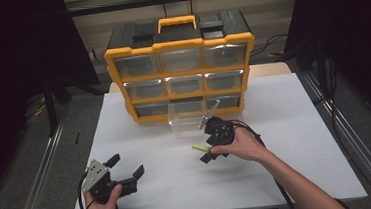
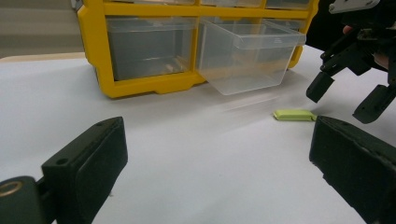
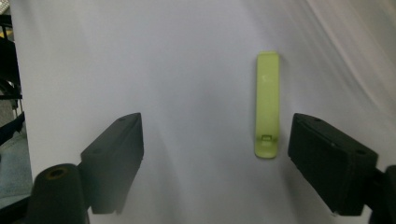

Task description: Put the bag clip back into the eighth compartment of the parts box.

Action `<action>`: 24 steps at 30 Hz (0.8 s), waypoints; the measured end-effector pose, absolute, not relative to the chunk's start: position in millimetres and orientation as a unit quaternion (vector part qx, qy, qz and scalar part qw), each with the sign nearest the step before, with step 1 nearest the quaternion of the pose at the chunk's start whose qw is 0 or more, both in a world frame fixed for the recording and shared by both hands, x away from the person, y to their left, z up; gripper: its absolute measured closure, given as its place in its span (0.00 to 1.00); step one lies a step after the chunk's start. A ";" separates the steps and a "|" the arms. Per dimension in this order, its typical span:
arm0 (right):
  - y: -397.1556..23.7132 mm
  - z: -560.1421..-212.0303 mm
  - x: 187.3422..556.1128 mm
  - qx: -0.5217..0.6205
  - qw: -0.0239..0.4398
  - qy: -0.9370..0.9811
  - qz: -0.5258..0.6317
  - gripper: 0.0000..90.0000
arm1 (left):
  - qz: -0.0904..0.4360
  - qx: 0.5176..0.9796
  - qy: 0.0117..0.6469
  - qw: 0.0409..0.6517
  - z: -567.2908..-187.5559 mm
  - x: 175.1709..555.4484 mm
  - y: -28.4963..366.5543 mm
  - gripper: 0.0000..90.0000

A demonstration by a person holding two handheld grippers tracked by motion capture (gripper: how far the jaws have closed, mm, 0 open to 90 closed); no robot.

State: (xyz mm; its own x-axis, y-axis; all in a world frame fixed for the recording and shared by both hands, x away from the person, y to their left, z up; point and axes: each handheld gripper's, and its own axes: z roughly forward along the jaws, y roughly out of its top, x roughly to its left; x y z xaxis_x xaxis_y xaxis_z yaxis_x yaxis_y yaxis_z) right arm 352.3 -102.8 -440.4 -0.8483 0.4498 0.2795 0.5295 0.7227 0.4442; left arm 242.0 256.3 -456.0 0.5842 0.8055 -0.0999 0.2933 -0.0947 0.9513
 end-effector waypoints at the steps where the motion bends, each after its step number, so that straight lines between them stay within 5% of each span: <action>1: -101.6 -440.6 353.5 -0.268 0.069 -0.925 -0.259 0.22 | 0.234 0.702 0.391 0.547 -456.0 241.9 256.4 0.05; 24: -96.5 -445.7 372.9 -0.267 0.084 -0.934 -0.222 0.45 | 0.233 0.702 0.390 0.548 -455.7 241.7 256.7 0.05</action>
